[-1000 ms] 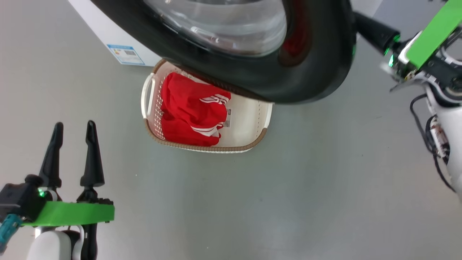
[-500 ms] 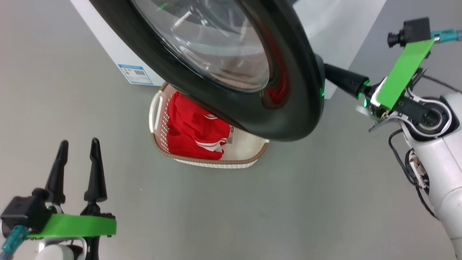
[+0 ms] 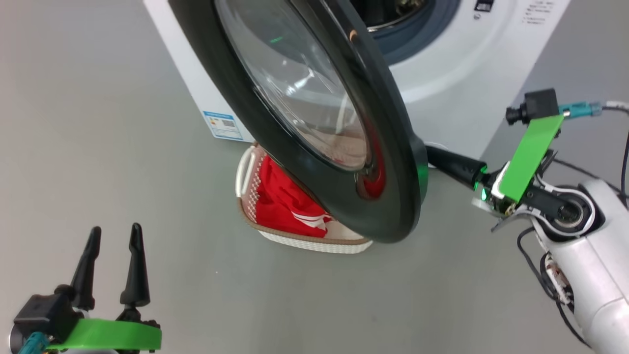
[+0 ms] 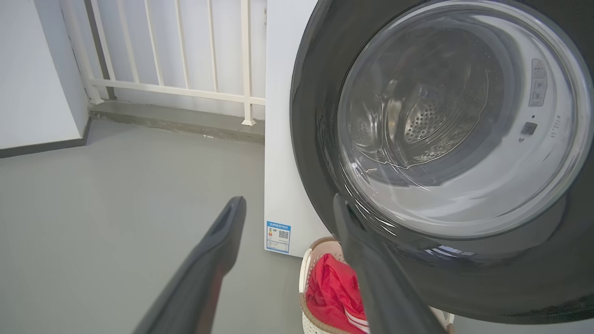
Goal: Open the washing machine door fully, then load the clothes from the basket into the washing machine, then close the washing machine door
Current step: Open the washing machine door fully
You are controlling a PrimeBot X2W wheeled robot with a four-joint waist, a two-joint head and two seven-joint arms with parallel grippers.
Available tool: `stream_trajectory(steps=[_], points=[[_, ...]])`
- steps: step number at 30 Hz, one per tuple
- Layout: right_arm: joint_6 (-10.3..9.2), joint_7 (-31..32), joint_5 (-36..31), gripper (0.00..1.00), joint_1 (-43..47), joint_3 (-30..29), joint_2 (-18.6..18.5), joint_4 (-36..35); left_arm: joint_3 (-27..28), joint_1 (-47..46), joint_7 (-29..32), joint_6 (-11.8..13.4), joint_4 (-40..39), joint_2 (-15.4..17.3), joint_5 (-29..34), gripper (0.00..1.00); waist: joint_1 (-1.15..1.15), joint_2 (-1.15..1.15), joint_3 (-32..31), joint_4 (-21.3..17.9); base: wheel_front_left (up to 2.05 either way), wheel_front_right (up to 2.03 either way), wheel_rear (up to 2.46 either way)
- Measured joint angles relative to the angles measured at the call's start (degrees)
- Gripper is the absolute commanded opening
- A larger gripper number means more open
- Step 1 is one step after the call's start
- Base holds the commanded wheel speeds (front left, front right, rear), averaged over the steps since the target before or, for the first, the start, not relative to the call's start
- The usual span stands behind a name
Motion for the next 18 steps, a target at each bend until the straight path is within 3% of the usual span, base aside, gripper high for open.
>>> stream_trajectory(steps=[18], points=[[0.0, 0.9, 1.3, 0.0, 7.58, 0.24, 2.64, -2.8, 0.9, 2.31, 0.0, 0.0, 1.07, -0.33, 0.51, 1.0, 0.0, 0.0, -4.37, 6.8, 0.0, 0.0, 0.0]])
